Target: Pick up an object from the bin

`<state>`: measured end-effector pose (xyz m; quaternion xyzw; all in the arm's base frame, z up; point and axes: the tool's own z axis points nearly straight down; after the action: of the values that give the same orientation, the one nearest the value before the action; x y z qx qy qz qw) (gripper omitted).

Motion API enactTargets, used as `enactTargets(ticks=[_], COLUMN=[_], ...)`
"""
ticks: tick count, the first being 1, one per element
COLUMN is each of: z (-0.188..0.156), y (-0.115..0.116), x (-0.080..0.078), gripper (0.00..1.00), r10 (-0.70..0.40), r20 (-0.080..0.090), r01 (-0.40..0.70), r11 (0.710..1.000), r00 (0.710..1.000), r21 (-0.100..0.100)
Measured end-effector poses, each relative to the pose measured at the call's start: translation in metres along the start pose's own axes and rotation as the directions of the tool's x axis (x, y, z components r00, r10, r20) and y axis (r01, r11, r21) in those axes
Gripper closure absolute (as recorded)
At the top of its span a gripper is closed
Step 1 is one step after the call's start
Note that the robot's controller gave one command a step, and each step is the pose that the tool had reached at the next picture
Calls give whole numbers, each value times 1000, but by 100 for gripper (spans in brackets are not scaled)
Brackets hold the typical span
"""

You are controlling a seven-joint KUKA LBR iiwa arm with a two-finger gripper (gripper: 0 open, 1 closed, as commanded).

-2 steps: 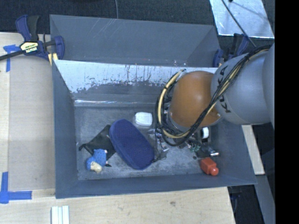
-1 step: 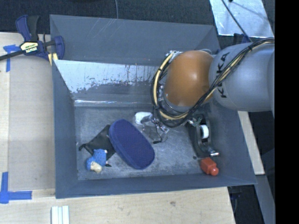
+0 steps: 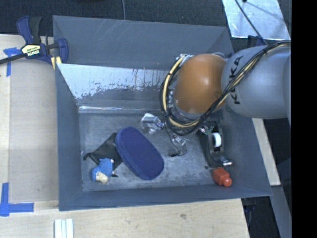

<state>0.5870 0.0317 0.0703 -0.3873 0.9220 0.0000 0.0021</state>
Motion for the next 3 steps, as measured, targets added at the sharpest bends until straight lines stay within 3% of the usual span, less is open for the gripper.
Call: enactTargets(ticks=[1,2,3], z=[-79,-28,-3], y=[-30,-92,-111], x=[27,113,113], gripper=[0,0,0], r10=[81,-174,-180], r20=[5,-5,9], r01=[-81,174,180], r11=[997,985,983], r00=[997,985,984], r21=[7,-7,-25])
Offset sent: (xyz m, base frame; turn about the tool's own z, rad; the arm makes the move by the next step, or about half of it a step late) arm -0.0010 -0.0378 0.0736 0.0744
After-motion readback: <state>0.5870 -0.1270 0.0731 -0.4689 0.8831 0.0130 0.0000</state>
